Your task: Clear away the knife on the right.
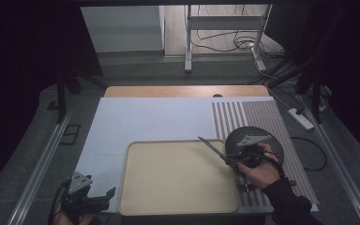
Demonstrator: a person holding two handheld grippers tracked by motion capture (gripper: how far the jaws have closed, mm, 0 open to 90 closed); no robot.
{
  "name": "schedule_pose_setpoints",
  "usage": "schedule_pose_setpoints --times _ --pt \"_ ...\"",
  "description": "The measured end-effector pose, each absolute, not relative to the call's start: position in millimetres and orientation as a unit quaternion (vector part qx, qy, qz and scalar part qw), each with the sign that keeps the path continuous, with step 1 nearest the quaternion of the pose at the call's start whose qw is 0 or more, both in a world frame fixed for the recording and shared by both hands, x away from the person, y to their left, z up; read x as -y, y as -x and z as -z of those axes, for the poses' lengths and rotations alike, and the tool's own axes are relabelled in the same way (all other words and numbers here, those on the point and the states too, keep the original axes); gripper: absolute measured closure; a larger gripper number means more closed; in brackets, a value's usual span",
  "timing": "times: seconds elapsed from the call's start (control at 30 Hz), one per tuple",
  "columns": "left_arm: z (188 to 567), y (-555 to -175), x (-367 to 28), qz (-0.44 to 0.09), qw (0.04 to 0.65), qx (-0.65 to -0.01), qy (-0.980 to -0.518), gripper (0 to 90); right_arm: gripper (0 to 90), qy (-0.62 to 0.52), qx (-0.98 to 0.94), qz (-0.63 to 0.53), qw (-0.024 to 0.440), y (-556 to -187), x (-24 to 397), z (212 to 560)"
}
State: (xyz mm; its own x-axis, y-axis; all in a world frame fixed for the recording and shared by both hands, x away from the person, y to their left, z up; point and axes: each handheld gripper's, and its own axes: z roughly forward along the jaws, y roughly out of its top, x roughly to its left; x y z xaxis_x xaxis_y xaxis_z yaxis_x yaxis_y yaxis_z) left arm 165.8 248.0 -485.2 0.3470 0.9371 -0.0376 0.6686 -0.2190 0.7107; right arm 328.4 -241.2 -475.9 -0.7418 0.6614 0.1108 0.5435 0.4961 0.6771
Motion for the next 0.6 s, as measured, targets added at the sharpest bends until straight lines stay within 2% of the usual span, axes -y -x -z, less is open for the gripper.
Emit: schedule_pose_setpoints --times 0.6 --pt "485.2 -166.1 -247.6 -0.206 0.324 -0.532 -0.755 5.5 77.8 -0.318 -0.882 -0.343 0.062 -299.8 214.2 489.9"
